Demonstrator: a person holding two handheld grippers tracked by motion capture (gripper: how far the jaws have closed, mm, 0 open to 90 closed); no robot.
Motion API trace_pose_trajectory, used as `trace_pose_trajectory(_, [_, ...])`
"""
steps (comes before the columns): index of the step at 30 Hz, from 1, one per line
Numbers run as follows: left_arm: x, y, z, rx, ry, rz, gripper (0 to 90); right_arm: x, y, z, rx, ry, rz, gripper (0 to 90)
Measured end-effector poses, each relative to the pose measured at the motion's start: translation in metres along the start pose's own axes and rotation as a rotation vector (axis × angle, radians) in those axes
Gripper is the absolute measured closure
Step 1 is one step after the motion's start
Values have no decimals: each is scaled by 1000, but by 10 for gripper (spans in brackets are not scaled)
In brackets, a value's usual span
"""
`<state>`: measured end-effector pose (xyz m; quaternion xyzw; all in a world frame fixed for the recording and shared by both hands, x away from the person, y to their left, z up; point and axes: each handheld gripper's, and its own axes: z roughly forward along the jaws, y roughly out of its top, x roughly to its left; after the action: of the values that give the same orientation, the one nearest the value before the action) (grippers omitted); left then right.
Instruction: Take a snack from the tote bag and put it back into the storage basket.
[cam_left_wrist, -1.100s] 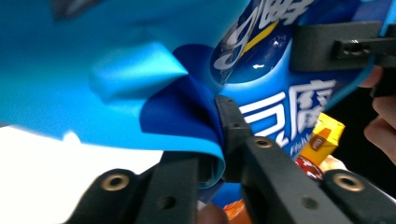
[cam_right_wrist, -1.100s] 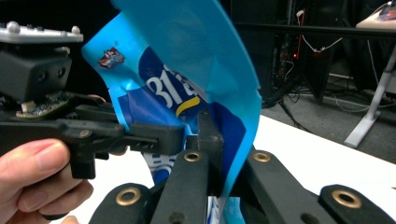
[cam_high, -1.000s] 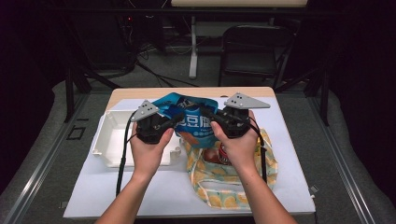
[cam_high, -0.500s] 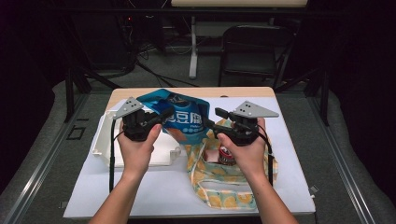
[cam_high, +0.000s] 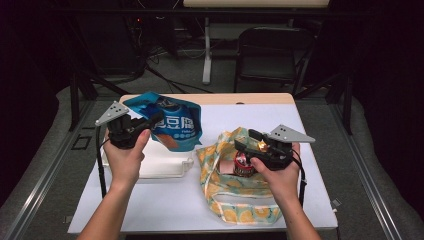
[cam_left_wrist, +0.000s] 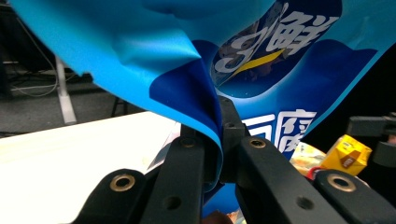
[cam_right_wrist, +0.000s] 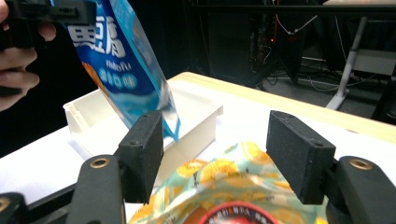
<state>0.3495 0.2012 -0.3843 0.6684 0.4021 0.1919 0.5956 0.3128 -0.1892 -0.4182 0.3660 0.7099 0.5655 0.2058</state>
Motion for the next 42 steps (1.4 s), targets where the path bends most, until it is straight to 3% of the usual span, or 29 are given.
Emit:
trace_pose_trajectory(13, [42,-5,-17,-13,64,-33,897,-13,-25,-25,3,-54,33,336])
trace_pose_trajectory(26, [82,-21,-17,-3,115,-68,897,-21,-41,-40,6,-87,45,307])
trace_pose_trajectory(42, [128,-37,-18,13,174,-106,896,-26,-41,-50,-12,-138,57,258])
